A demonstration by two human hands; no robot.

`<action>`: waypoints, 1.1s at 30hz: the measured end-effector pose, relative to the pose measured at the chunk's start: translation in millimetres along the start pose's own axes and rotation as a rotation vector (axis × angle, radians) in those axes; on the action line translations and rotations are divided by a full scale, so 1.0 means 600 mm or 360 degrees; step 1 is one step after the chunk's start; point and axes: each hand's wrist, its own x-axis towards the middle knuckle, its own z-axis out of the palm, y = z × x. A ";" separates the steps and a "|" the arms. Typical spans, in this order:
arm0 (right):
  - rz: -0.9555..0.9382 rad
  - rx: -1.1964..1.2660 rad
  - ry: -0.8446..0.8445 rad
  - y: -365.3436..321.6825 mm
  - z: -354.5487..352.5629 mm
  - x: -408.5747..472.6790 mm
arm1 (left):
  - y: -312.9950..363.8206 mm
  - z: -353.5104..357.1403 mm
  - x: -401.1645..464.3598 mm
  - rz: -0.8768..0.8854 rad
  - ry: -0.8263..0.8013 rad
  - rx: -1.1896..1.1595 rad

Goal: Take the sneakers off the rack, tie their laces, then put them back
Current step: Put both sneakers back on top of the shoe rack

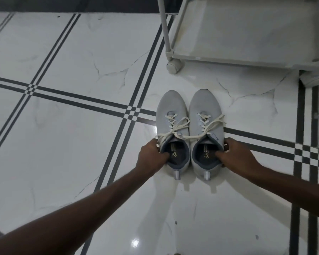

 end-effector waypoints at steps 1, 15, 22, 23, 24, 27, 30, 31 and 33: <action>-0.0017 -0.0031 0.0009 -0.004 0.001 0.001 | -0.002 -0.001 0.001 0.0015 0.0000 -0.0002; -0.0258 -0.0123 0.0227 -0.251 -0.205 -0.215 | 0.155 -0.264 -0.189 0.0154 0.0029 -0.0192; -0.0334 -0.0071 0.0428 -0.470 -0.413 -0.382 | 0.356 -0.516 -0.328 0.0321 0.0107 -0.0205; -0.0345 -0.0066 0.0447 -0.502 -0.448 -0.402 | 0.391 -0.554 -0.343 0.0348 0.0114 -0.0216; -0.0362 -0.0063 0.0459 -0.526 -0.474 -0.416 | 0.419 -0.580 -0.355 0.0377 0.0113 -0.0225; -0.0377 -0.0083 0.0546 -0.615 -0.575 -0.464 | 0.522 -0.677 -0.385 0.0448 0.0112 -0.0257; -0.0383 -0.0015 0.0696 -0.680 -0.664 -0.493 | 0.623 -0.750 -0.400 0.0541 0.0110 -0.0206; -0.0392 0.0032 0.0754 -0.696 -0.690 -0.497 | 0.654 -0.769 -0.401 0.0569 0.0109 -0.0199; -0.0401 0.0093 0.0868 -0.718 -0.733 -0.495 | 0.709 -0.791 -0.395 0.0618 0.0084 -0.0185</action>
